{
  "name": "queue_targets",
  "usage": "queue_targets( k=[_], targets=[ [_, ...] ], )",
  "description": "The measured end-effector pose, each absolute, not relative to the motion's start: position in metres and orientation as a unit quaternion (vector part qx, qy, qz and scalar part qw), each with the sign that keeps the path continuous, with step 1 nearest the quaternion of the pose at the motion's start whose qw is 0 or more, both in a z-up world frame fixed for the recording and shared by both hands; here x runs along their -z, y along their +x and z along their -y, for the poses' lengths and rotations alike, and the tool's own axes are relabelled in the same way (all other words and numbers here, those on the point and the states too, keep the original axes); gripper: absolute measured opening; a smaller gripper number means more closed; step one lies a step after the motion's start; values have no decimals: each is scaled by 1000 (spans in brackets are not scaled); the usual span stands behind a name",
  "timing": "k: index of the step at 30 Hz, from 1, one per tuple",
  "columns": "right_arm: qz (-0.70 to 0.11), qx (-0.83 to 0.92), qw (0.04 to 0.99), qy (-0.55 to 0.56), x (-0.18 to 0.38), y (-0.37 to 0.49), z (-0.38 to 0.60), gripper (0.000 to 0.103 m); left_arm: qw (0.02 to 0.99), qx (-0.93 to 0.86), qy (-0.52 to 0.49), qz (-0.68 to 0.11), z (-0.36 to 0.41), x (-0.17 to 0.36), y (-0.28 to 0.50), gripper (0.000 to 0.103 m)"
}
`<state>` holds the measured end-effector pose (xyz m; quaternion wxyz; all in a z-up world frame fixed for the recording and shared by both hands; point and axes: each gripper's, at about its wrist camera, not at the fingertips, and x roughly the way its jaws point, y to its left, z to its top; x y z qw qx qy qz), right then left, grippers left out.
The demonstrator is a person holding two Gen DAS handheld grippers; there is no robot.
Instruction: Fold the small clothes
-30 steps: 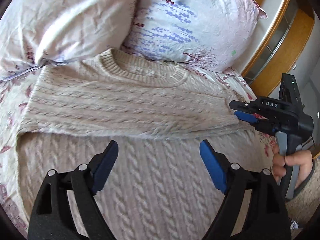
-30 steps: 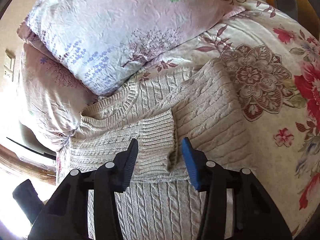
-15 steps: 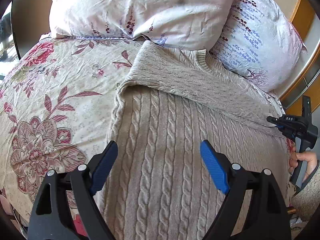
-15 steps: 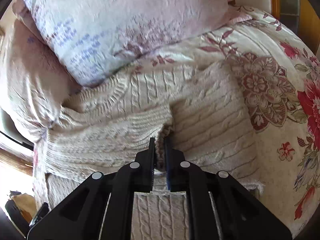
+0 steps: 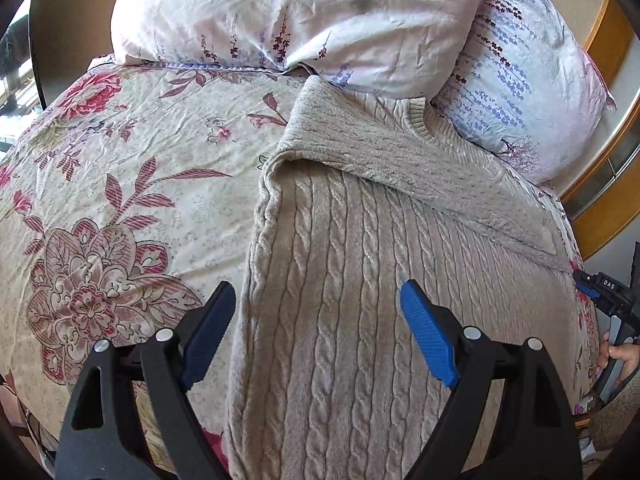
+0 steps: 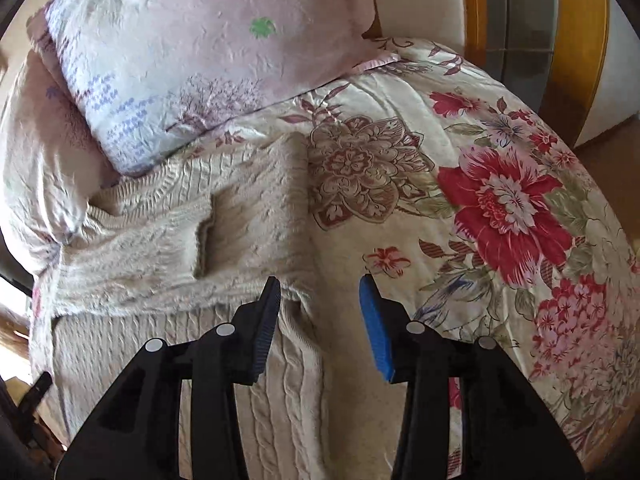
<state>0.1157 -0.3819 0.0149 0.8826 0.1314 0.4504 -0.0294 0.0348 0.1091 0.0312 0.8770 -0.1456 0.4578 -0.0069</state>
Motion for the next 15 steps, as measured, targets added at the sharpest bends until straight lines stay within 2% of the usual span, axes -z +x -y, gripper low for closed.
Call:
queue_targets(
  k=[2,9,13,15],
  targets=[
    [-456,31,880,125,-8,116,380,33,876,8,-145,-459,-107,-30,34,84],
    [-465,10,882,81,-7,119,370,30,874,-1,-154,-461,-111,-29,31,84],
    [-467,8,879,98,-2,130,371,30,871,-6,-161,-465,-116,-27,32,84],
    [-465,4,883,67,-1,132,361,14,870,-7,-161,-467,-116,-25,34,84]
  ],
)
